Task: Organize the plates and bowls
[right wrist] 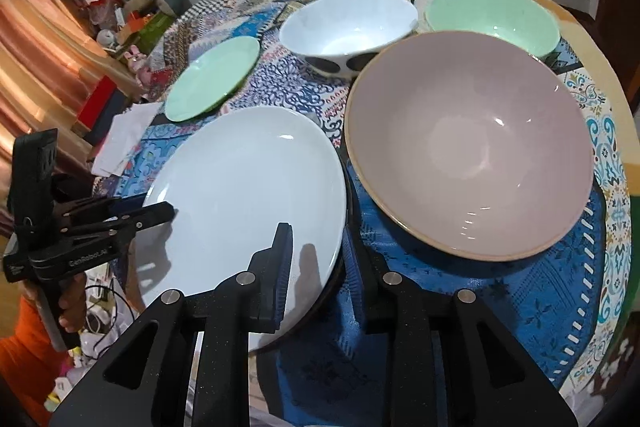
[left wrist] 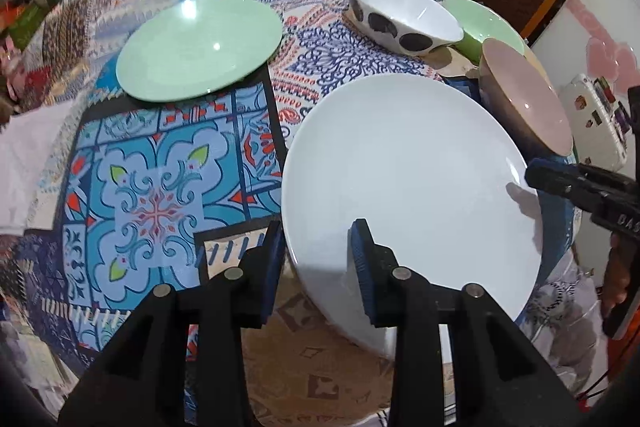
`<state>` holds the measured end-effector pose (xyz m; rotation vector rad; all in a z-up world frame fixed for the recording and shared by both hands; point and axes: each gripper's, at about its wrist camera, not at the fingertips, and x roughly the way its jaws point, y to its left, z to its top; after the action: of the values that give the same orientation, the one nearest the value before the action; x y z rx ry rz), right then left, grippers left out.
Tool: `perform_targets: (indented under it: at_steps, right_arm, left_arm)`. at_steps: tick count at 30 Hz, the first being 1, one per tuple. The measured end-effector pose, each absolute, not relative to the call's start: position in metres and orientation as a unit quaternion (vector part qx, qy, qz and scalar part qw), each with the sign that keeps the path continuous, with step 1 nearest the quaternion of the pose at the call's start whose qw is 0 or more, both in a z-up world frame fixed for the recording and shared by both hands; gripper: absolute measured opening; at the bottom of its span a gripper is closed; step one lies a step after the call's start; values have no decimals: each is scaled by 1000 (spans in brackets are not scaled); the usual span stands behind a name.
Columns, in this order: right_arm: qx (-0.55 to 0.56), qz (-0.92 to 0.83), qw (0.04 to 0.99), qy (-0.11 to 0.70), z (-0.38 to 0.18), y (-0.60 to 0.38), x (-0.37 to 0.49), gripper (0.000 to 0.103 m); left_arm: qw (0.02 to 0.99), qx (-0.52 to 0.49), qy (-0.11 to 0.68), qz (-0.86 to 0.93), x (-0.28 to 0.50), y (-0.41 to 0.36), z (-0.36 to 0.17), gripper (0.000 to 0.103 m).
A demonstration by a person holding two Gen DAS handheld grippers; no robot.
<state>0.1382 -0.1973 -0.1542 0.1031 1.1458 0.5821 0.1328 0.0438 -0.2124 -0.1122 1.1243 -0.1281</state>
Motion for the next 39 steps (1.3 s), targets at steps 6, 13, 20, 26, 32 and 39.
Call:
perform_targets:
  at_steps: [6, 13, 20, 26, 32, 39]
  right_arm:
    - [31, 267, 818, 509, -136, -191, 137, 25]
    - [14, 285, 831, 478, -114, -168, 144, 26]
    - [-11, 304, 842, 446, -95, -137, 153, 28]
    - [-19, 315, 843, 435, -92, -108, 170, 32]
    - [-38, 317, 841, 436, -96, -80, 192, 39]
    - [-48, 320, 828, 459, -111, -51, 224, 41]
  left_arm:
    - [866, -44, 496, -41, 123, 53, -192, 39]
    - [901, -25, 433, -18, 110, 78, -152, 54]
    - [932, -10, 363, 14, 106, 105, -123, 70]
    - [931, -12, 364, 26, 120, 133, -115, 76]
    - [922, -30, 384, 42, 146, 165, -130, 76]
    - [904, -64, 419, 48, 183, 199, -159, 76]
